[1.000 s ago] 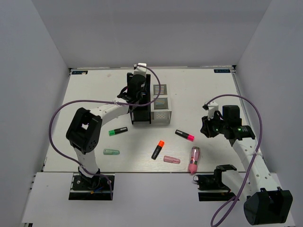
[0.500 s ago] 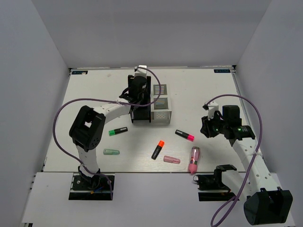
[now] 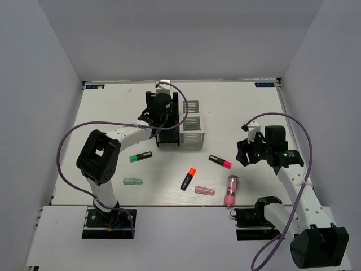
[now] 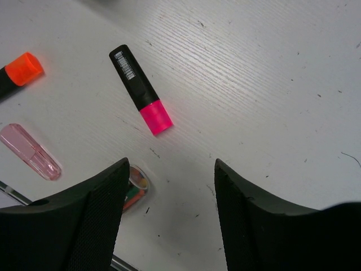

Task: Sort the stationery into containers
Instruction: Place the stationery in the storage box, then pick up the pen from the center of the board, then place the pen in the storage box.

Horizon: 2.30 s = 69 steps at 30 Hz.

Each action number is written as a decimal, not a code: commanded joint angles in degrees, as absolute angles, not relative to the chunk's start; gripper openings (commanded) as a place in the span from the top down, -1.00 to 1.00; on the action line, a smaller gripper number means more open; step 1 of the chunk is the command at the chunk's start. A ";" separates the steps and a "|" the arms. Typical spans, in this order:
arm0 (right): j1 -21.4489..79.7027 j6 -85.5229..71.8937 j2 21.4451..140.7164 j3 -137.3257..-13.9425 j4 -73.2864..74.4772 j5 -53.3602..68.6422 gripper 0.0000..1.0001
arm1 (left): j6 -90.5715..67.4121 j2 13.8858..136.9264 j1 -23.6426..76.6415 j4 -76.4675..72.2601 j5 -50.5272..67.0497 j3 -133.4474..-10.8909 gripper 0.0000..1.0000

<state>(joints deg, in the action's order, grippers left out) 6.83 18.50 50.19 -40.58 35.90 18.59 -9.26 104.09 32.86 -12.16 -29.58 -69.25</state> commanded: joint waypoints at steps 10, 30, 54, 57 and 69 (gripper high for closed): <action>7.03 22.04 51.41 -40.69 36.30 25.74 1.00 | -15.79 81.70 36.12 8.54 -23.66 -69.25 1.00; 19.59 39.55 80.94 -42.63 17.86 21.98 -0.21 | -18.46 40.17 29.44 43.33 -18.63 -33.75 -0.64; 25.49 55.28 79.57 -47.16 43.85 12.93 1.00 | -18.90 35.60 28.30 43.42 -16.61 -32.43 -0.64; 25.75 56.95 77.79 -56.54 49.38 7.49 1.00 | -18.72 35.77 28.30 43.24 -16.26 -32.52 -0.64; 31.19 72.40 92.63 -89.46 48.98 -12.65 1.00 | -18.55 36.56 28.30 43.24 -16.00 -32.43 -0.64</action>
